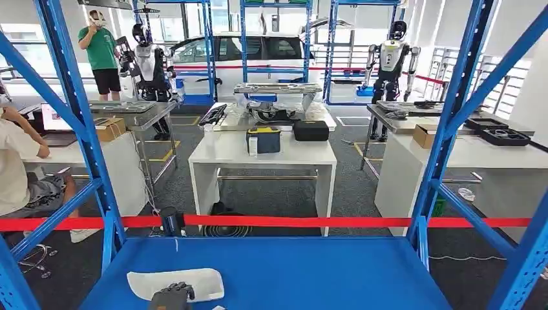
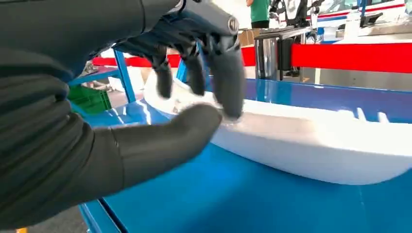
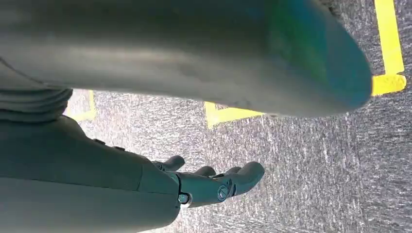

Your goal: Take the parts from the cabinet and place them on the table.

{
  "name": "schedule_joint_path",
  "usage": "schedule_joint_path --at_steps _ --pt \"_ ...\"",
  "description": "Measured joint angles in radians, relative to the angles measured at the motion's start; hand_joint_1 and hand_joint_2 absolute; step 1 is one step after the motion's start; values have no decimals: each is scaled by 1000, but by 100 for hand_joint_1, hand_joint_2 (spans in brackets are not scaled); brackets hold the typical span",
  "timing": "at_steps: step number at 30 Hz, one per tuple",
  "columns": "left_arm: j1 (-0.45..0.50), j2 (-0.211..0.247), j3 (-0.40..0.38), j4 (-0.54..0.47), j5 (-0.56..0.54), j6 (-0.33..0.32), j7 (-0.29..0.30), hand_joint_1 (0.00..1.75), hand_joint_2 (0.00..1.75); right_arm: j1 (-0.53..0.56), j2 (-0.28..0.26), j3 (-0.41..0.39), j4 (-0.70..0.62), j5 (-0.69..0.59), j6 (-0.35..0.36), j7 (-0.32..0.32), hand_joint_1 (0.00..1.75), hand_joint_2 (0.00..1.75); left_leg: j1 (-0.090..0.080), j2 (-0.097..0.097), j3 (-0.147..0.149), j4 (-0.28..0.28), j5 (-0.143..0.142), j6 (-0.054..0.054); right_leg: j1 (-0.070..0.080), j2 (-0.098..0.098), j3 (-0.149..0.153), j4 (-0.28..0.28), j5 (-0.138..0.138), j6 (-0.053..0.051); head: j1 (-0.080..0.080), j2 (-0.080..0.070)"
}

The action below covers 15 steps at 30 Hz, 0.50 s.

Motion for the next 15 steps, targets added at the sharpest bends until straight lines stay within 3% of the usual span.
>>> schedule_joint_path --at_steps 9,10,11,14,15 --pt "11 -8 2 3 -2 13 -11 169 175 1 1 0 0 0 0 -12 0 0 0 0 0 0 0 0 0 0 0 0 0 0 0 0" --pt "12 -8 4 4 0 15 -12 154 175 1 2 0 0 0 0 -12 0 0 0 0 0 0 0 0 0 0 0 0 0 0 0 0" --pt "13 -8 7 5 1 19 -13 86 175 1 2 0 0 0 0 -12 0 0 0 0 0 0 0 0 0 0 0 0 0 0 0 0" --pt "18 -7 22 5 2 47 -21 86 175 1 2 0 0 3 0 -13 0 0 0 0 0 0 0 0 0 0 0 0 0 0 0 0" --pt "20 -6 29 5 3 64 -27 38 175 1 2 0 0 6 0 -13 0 0 0 0 0 0 0 0 0 0 0 0 0 0 0 0"
